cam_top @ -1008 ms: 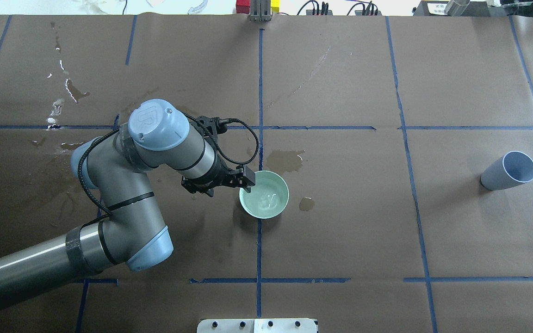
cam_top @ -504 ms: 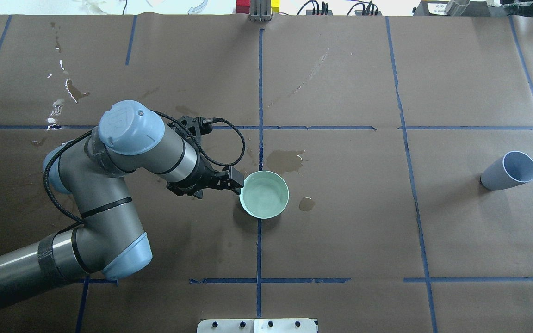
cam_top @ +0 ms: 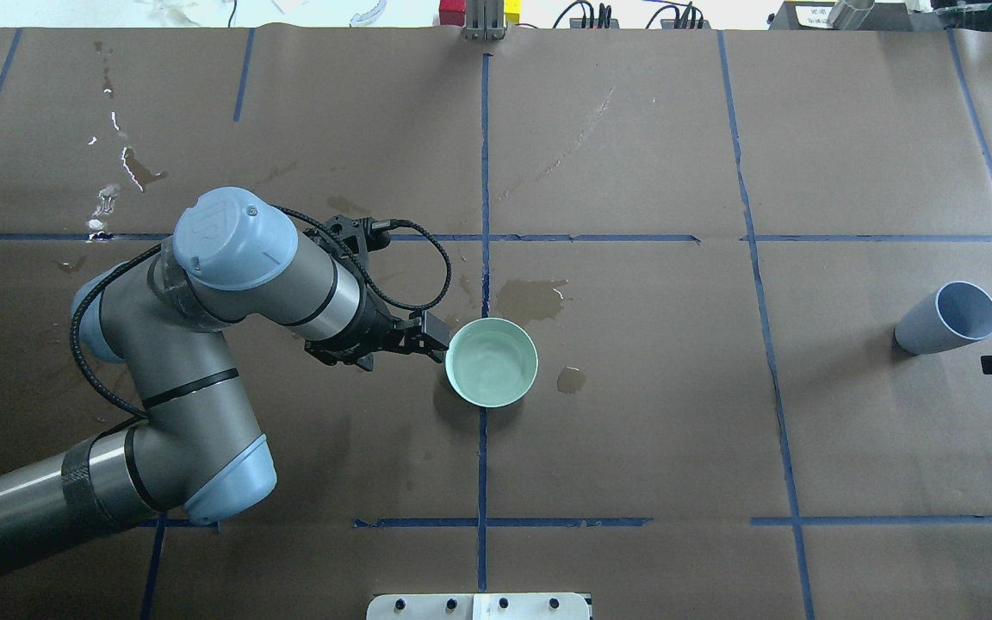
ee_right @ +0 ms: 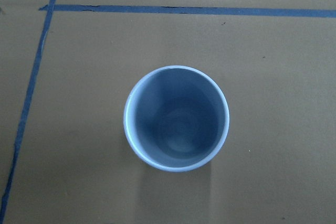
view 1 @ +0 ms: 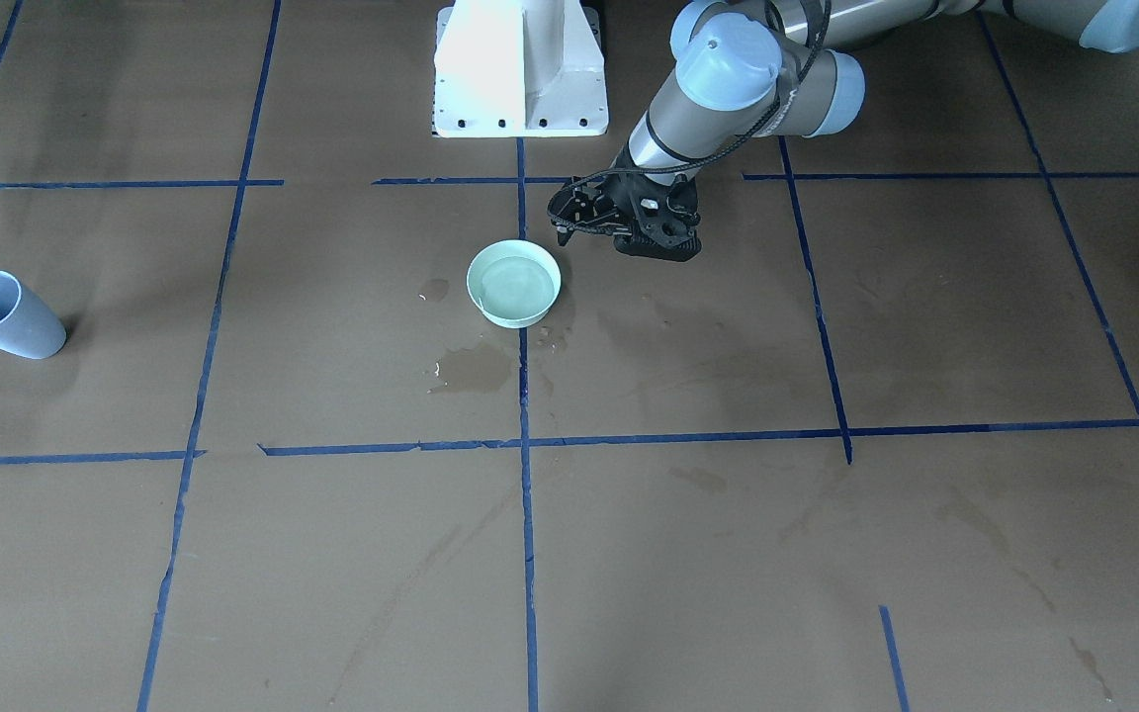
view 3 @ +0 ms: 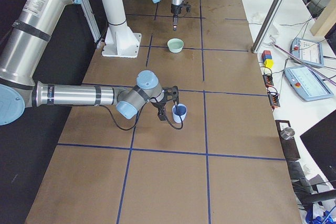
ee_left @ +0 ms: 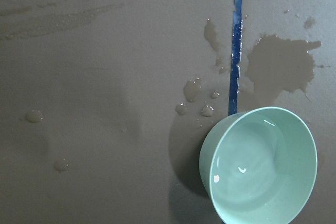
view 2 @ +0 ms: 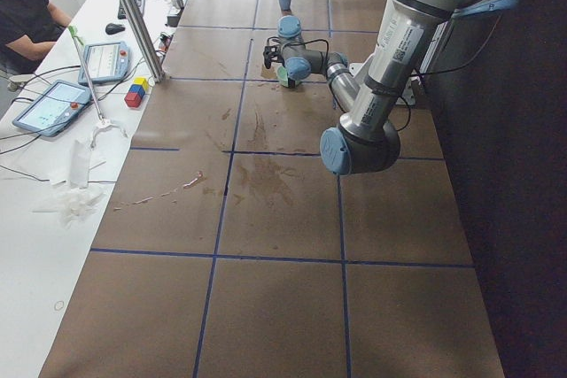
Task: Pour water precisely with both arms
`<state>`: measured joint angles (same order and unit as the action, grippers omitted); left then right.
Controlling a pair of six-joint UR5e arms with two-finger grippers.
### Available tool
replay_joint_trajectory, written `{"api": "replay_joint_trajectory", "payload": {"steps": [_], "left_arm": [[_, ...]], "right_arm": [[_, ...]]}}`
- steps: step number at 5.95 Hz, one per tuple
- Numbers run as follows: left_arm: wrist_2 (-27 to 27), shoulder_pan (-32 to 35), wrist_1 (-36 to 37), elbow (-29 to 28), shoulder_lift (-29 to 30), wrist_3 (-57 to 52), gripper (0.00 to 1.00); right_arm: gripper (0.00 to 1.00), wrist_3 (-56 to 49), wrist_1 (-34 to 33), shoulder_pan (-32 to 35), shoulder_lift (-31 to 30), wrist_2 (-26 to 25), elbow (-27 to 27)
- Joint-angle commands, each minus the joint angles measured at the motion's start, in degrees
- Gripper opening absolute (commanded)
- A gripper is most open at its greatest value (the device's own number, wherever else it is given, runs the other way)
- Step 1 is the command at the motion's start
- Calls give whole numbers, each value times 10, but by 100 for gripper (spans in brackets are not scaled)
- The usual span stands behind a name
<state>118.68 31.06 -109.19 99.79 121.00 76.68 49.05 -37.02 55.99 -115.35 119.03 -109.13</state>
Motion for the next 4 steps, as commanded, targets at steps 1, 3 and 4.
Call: {"api": "replay_joint_trajectory", "payload": {"steps": [1, 3, 4], "left_arm": [[-1, 1, 0, 1, 0, 0, 100], [-1, 2, -1, 2, 0, 0, 100], [-1, 3, -1, 2, 0, 0, 100]], "right_arm": [[100, 82, 97, -103, -41, -162, 5], [100, 126, 128, -212, -58, -352, 7], [100, 144, 131, -246, -60, -407, 11]]}}
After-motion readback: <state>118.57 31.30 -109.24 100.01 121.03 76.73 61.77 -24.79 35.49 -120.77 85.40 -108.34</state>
